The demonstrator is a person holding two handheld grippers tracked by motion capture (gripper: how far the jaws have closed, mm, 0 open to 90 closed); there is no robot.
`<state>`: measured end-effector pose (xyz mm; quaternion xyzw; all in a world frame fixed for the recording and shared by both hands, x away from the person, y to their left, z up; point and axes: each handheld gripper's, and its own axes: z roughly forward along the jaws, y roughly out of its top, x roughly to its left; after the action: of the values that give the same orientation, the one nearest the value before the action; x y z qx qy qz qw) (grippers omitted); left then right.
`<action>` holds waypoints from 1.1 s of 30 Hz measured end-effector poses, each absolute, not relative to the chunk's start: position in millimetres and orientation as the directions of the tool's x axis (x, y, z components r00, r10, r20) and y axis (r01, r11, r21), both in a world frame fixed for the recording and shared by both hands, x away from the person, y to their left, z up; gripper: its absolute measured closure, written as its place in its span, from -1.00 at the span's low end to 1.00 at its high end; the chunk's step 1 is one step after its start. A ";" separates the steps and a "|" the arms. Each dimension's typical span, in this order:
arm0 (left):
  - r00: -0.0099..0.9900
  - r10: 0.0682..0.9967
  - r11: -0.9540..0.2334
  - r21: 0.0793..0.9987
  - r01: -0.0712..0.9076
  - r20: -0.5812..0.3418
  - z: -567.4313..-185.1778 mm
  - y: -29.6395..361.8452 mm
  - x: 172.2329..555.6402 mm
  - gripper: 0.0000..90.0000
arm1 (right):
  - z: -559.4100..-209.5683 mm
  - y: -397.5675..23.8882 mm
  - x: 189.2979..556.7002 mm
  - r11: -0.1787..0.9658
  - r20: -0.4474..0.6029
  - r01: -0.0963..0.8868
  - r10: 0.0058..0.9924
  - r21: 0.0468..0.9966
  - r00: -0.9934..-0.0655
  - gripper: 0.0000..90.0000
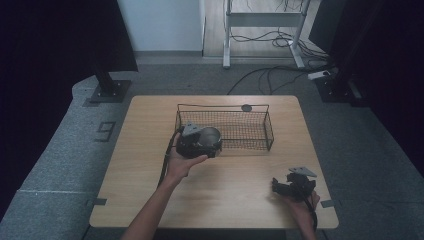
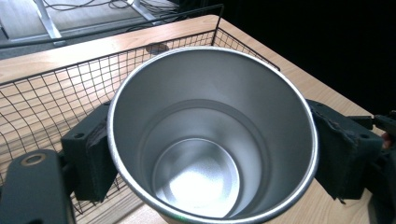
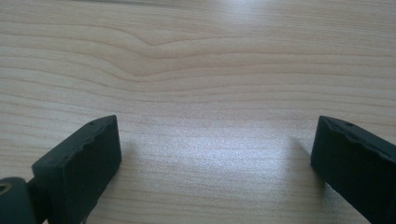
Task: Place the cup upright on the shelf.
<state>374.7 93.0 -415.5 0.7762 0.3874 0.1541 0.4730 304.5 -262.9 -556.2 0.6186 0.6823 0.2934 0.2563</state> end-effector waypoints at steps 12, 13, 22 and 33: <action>0.667 0.735 -0.261 0.858 0.443 -0.121 -412.5 90.6 389.3 -0.67 | -556.3 -262.6 305.0 0.059 0.013 0.693 0.995 0.719 -0.098 -0.96; 0.666 0.736 -0.260 0.858 0.443 -0.120 -412.5 90.4 391.5 -0.67 | -556.3 -262.7 305.3 0.059 0.013 0.693 0.995 0.719 -0.099 -0.96; 0.656 0.746 -0.265 0.856 0.445 -0.111 -410.3 90.1 401.7 -0.67 | -556.3 -262.9 305.8 0.066 0.009 0.691 0.995 0.720 -0.104 -0.95; 0.635 0.764 -0.252 0.855 0.454 -0.112 -407.1 84.5 417.5 -0.67 | -556.5 -262.7 306.3 0.065 0.008 0.688 0.995 0.722 -0.102 -0.95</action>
<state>417.5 84.5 -407.1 0.7737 0.3936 0.1659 0.4679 306.3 -262.7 -556.5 0.6174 0.6816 0.2941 0.2604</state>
